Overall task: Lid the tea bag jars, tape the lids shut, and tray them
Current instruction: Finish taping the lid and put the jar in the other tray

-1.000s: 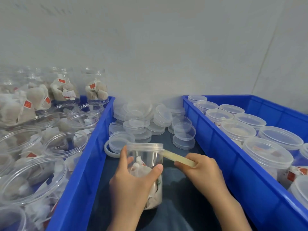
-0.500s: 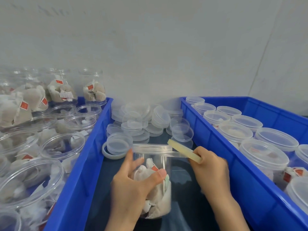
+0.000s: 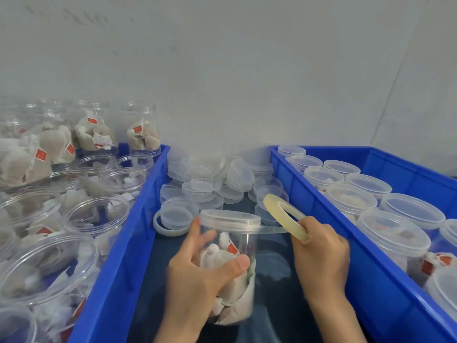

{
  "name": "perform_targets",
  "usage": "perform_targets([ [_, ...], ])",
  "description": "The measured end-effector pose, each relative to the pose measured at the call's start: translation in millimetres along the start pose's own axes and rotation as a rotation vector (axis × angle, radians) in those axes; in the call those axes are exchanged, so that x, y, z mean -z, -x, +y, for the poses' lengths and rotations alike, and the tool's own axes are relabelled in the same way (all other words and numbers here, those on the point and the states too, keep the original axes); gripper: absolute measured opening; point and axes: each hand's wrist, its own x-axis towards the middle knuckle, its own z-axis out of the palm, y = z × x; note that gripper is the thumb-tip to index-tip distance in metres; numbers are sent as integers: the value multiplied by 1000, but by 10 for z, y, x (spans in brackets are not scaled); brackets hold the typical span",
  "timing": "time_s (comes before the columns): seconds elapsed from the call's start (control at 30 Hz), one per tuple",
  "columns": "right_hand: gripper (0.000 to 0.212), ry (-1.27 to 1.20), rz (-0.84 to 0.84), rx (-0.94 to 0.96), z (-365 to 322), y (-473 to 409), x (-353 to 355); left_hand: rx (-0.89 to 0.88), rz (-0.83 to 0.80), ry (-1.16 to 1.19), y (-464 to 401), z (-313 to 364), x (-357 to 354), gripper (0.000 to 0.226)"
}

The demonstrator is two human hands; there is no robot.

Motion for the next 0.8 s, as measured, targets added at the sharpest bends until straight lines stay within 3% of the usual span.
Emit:
perform_targets([
  [0.1,20,16,-108,0,-35,8,-3,-23,-142,46,11,28,18,104],
  [0.27,44,-130,-342,31,-125,65,-25,-86,-495,89,37,45,-72,75],
  [0.37,26,-457,-447,-156,-134,122,-35,-70,-568,132,22,35,-93,74],
  [0.47,39,-494,-493,-145,-150,116,-36,-57,-583,126,0,25,-75,82],
  [0.57,32,-460,-485,-110,-145,123,-33,-22,-552,37,8,-8,-65,113],
  [0.63,20,-408,-487,-106,-126,132,-58,-28,-429,-76,13,-19,-56,125],
  [0.73,15,-273,-419,-117,-121,122,-85,-101,-145,-208,6,-42,-13,119],
  [0.8,17,-173,-387,-134,-143,100,-82,-186,-3,-220,0,-84,-1,95],
])
